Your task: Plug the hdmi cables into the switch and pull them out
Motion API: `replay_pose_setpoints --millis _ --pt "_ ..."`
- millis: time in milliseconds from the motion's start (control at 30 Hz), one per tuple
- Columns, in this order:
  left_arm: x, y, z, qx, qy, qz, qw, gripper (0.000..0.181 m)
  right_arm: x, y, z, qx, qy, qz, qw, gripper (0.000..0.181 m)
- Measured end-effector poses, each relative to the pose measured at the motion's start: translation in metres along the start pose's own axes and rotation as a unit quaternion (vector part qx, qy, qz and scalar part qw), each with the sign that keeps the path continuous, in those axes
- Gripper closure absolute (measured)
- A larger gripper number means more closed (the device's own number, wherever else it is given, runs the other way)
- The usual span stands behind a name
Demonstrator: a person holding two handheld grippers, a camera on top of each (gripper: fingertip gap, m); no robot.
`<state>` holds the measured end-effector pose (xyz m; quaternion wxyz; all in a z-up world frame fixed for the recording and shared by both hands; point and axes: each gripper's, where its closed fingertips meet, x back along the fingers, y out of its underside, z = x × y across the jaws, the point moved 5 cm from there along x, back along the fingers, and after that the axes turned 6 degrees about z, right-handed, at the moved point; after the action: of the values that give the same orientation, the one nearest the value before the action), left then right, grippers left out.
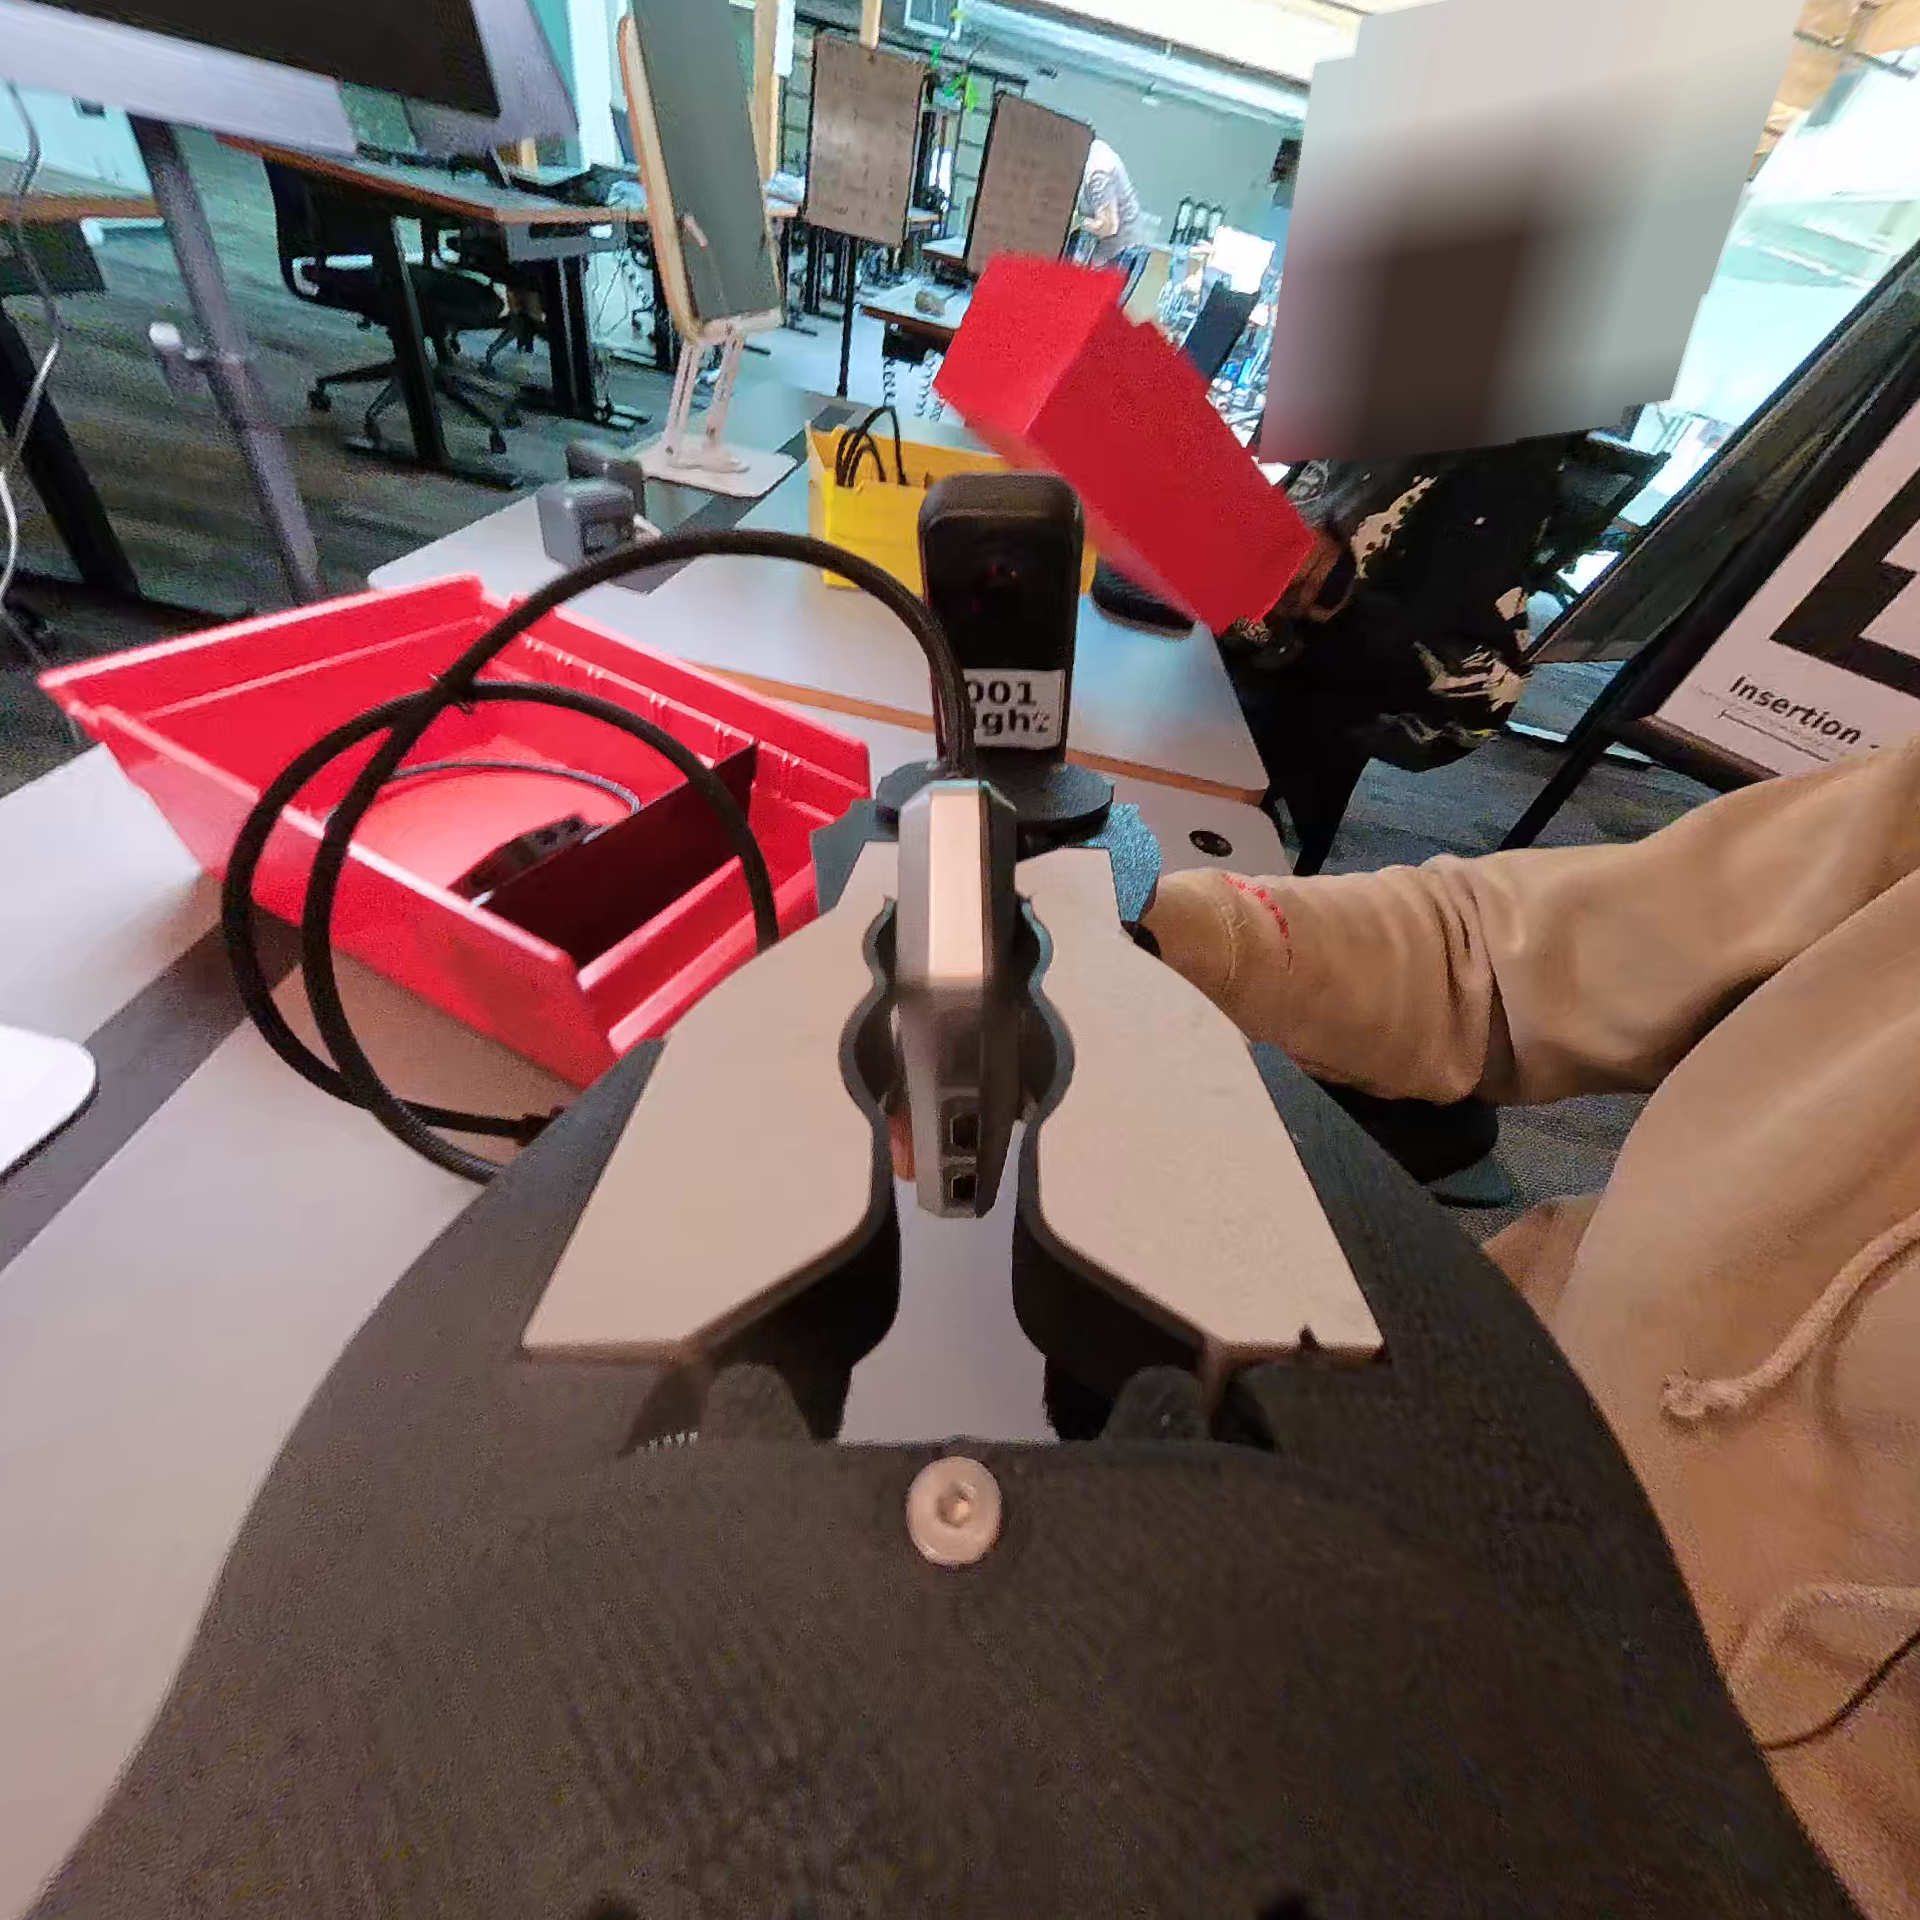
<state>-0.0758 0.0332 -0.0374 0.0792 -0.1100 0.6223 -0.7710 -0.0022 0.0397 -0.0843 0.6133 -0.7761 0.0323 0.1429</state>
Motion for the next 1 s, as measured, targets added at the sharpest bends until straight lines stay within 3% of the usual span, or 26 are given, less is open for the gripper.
replay_pose_setpoints --millis 267,367,733,833,1000 --pt "0.020 0.027 -0.025 0.074 0.017 -0.020 0.997 0.161 -0.009 0.022 0.017 -0.004 0.038 -0.037 0.999 0.150" --pt "0.016 0.041 -0.025 0.084 0.038 -0.052 0.994 0.161 -0.008 0.022 0.019 -0.024 0.035 -0.012 0.999 0.152" --pt "0.012 0.034 -0.021 0.085 0.039 -0.017 0.995 0.159 0.002 0.021 0.016 -0.021 0.003 -0.021 1.000 0.159" --pt "0.033 0.018 -0.025 0.057 -0.004 0.005 0.998 0.155 0.009 0.013 0.018 -0.023 0.007 -0.005 1.000 0.159" --pt "0.100 -0.008 -0.047 -0.017 -0.164 0.002 0.986 0.154 0.024 -0.005 0.025 -0.028 0.028 0.033 0.999 0.159"
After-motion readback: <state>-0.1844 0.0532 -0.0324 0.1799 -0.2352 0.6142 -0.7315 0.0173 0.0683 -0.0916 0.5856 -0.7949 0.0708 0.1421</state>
